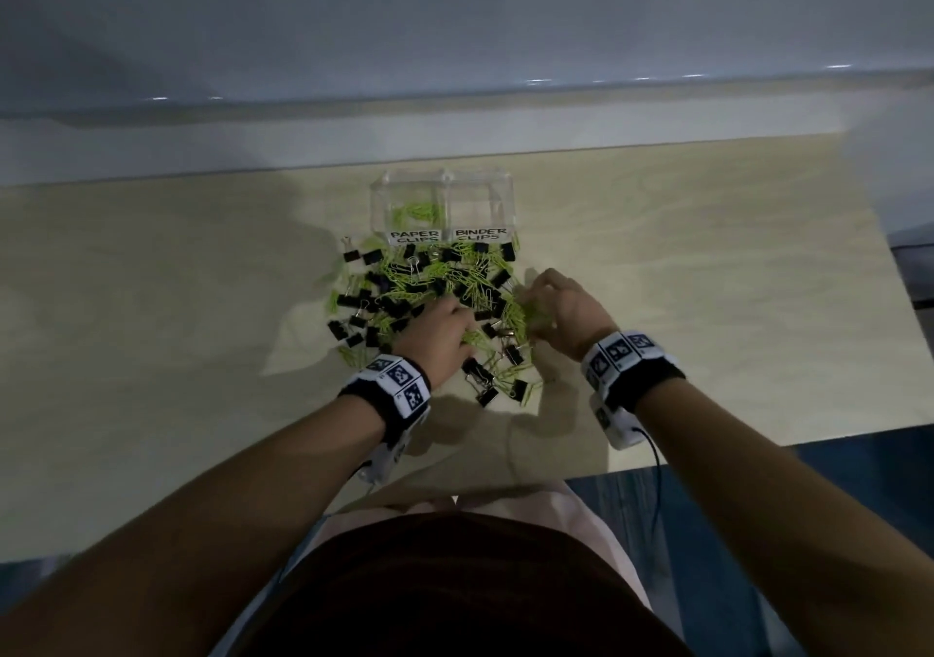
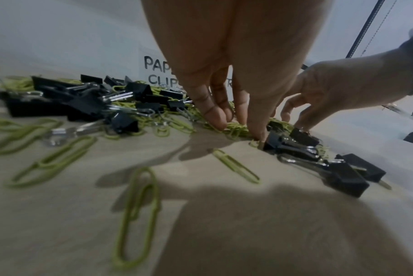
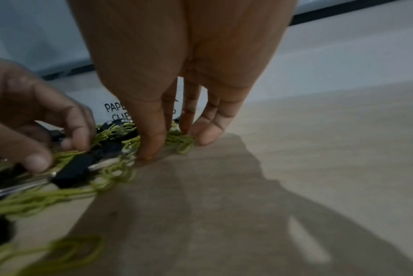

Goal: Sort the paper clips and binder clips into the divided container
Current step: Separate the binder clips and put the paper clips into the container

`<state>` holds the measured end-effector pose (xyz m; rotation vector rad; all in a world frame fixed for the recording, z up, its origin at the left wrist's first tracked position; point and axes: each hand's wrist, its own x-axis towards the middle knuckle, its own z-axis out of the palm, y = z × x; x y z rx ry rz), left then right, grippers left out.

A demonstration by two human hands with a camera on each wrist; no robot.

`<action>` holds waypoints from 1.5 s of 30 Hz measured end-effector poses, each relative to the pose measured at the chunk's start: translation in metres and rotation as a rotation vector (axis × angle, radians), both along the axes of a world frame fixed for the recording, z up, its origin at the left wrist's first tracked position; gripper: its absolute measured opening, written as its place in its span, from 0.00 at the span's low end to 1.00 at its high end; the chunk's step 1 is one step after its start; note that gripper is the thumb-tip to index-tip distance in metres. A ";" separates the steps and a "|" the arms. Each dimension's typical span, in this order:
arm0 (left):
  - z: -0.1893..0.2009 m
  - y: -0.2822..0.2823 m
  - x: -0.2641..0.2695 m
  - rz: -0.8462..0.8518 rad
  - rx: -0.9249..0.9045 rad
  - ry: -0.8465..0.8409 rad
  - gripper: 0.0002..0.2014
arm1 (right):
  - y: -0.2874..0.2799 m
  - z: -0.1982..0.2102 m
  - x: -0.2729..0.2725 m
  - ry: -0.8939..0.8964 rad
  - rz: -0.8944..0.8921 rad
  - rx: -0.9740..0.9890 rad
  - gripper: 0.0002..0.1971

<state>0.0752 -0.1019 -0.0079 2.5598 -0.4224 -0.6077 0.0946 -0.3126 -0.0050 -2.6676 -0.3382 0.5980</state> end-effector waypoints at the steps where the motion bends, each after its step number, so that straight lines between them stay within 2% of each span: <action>1: 0.001 -0.002 0.000 0.006 -0.004 0.004 0.08 | 0.005 0.000 0.000 0.005 0.013 0.001 0.12; 3: 0.004 -0.002 0.002 0.021 -0.014 -0.003 0.04 | 0.013 0.003 -0.001 0.033 -0.033 0.031 0.07; 8: 0.011 0.008 0.007 -0.049 0.024 -0.048 0.04 | 0.024 0.003 -0.006 0.094 -0.106 0.078 0.05; 11: 0.011 0.023 0.009 -0.024 0.029 -0.030 0.04 | 0.026 0.003 -0.007 0.127 -0.238 0.182 0.03; 13: 0.012 0.033 0.010 0.039 -0.018 -0.004 0.04 | 0.026 0.004 -0.006 0.164 -0.337 0.276 0.03; 18: 0.031 0.049 0.024 0.293 -0.267 0.031 0.04 | 0.034 0.021 0.008 0.228 -0.510 0.524 0.09; 22: 0.053 0.055 0.058 0.416 -0.385 -0.062 0.04 | 0.052 0.047 0.036 0.202 -0.490 0.698 0.05; 26: 0.062 0.055 0.099 0.562 -0.453 -0.147 0.03 | 0.080 0.065 0.075 0.098 -0.455 0.727 0.04; 31: 0.054 0.052 0.126 0.590 -0.335 -0.190 0.06 | 0.113 0.063 0.121 -0.013 -0.504 0.633 0.03; 34: 0.052 0.050 0.113 0.505 -0.233 -0.220 0.11 | 0.109 0.062 0.119 -0.035 -0.446 0.492 0.07; 37: 0.051 0.041 0.075 0.346 -0.170 -0.258 0.08 | 0.084 0.066 0.092 -0.067 -0.330 0.369 0.08; 39: 0.043 0.033 0.041 0.153 -0.161 -0.143 0.07 | 0.065 0.063 0.063 -0.024 -0.233 0.303 0.07; 42: 0.026 0.018 0.000 -0.217 -0.086 0.066 0.13 | 0.039 0.053 0.017 0.170 -0.052 0.134 0.11; 43: 0.020 0.014 -0.008 -0.328 -0.033 0.078 0.15 | 0.033 0.047 0.004 0.200 0.002 0.094 0.12; 45: 0.012 0.008 -0.016 -0.423 0.034 0.053 0.18 | 0.024 0.036 -0.015 0.185 0.071 0.079 0.12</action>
